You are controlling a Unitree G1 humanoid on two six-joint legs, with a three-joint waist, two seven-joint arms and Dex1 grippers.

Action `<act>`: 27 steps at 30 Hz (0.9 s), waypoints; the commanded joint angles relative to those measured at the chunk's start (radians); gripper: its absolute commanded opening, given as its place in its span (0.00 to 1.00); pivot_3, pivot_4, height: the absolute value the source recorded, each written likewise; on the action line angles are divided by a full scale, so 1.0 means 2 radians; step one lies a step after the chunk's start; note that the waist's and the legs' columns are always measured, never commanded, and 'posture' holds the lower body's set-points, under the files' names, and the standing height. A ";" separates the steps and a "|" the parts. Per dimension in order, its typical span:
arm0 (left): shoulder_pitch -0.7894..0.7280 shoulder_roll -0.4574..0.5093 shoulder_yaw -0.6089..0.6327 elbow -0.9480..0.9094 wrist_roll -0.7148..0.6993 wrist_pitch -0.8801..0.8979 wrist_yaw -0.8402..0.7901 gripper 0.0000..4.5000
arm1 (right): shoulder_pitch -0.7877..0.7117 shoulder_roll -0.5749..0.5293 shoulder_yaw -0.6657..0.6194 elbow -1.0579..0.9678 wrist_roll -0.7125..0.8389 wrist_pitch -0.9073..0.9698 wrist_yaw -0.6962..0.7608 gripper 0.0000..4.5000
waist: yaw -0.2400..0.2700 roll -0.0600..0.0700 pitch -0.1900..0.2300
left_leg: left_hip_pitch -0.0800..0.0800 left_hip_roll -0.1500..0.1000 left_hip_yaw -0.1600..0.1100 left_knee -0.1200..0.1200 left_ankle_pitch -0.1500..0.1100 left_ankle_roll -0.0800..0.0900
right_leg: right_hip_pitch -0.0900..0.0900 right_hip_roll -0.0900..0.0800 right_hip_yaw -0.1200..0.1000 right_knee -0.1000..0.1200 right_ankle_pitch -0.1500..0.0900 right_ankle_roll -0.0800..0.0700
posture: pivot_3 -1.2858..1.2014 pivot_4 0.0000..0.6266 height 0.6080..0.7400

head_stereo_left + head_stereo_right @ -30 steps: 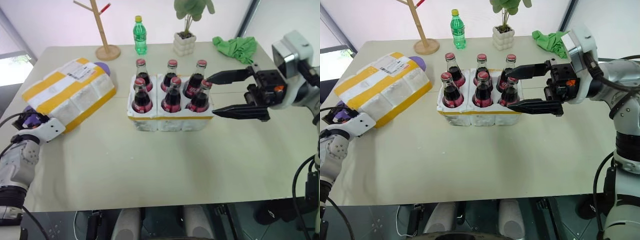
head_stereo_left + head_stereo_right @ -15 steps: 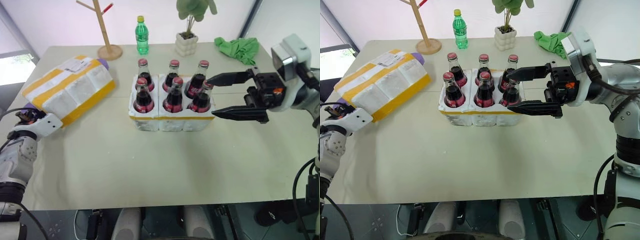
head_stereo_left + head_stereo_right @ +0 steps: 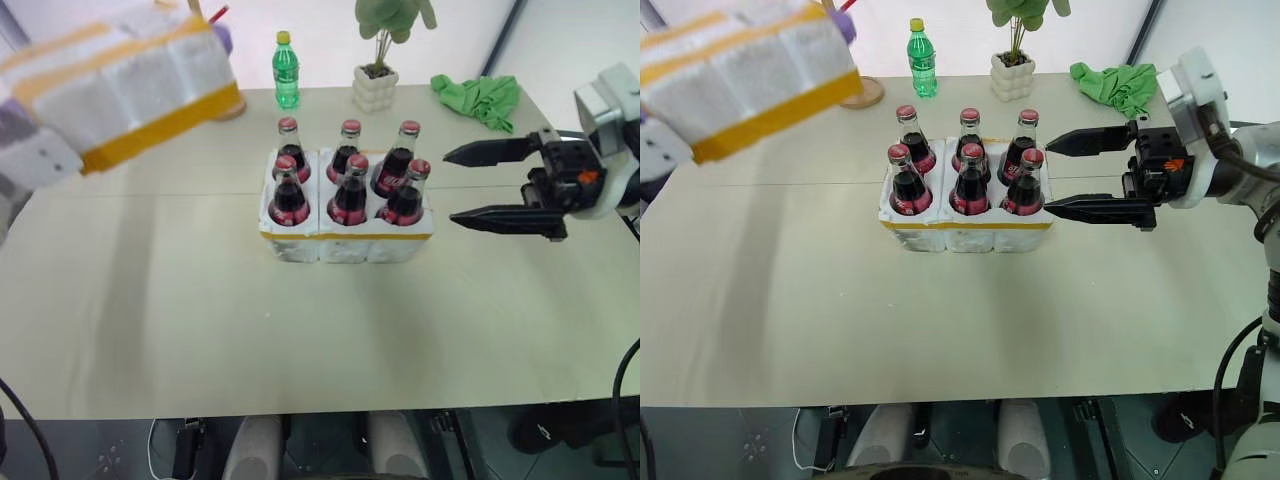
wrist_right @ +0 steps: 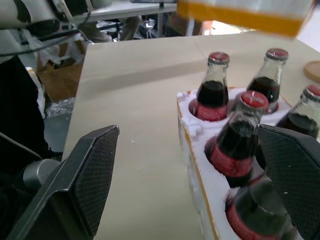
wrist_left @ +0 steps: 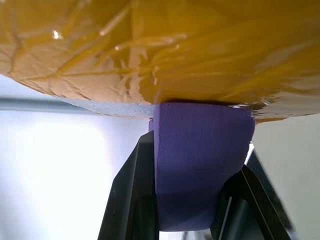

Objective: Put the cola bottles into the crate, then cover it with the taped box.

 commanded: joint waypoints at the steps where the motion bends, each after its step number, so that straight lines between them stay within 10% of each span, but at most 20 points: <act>1: -0.051 -0.001 -0.007 -0.040 -0.020 -0.008 -0.042 0.13 | 0.006 -0.024 -0.037 -0.003 0.005 -0.002 0.001 1.00 | 0.000 0.000 0.000 | 0.000 0.000 0.000 0.000 0.000 0.000 | 0.000 0.000 0.000 0.000 0.000 0.000 | 0.52 0.24 1.00; 13: -0.128 -0.082 -0.052 -0.203 -0.084 0.032 -0.187 0.13 | 0.072 -0.041 -0.092 0.029 -0.002 -0.005 -0.021 1.00 | -0.002 0.000 0.000 | 0.000 0.000 0.000 0.001 0.000 0.000 | 0.001 0.000 0.000 0.000 0.000 0.001 | 0.52 0.24 1.00; 27: -0.064 -0.129 -0.112 -0.246 -0.001 -0.018 -0.181 0.13 | 0.106 -0.022 -0.114 0.019 0.010 -0.006 -0.055 1.00 | -0.001 0.000 0.000 | 0.001 0.000 0.000 0.001 0.000 0.000 | 0.002 0.000 0.000 0.000 0.000 0.001 | 0.52 0.24 1.00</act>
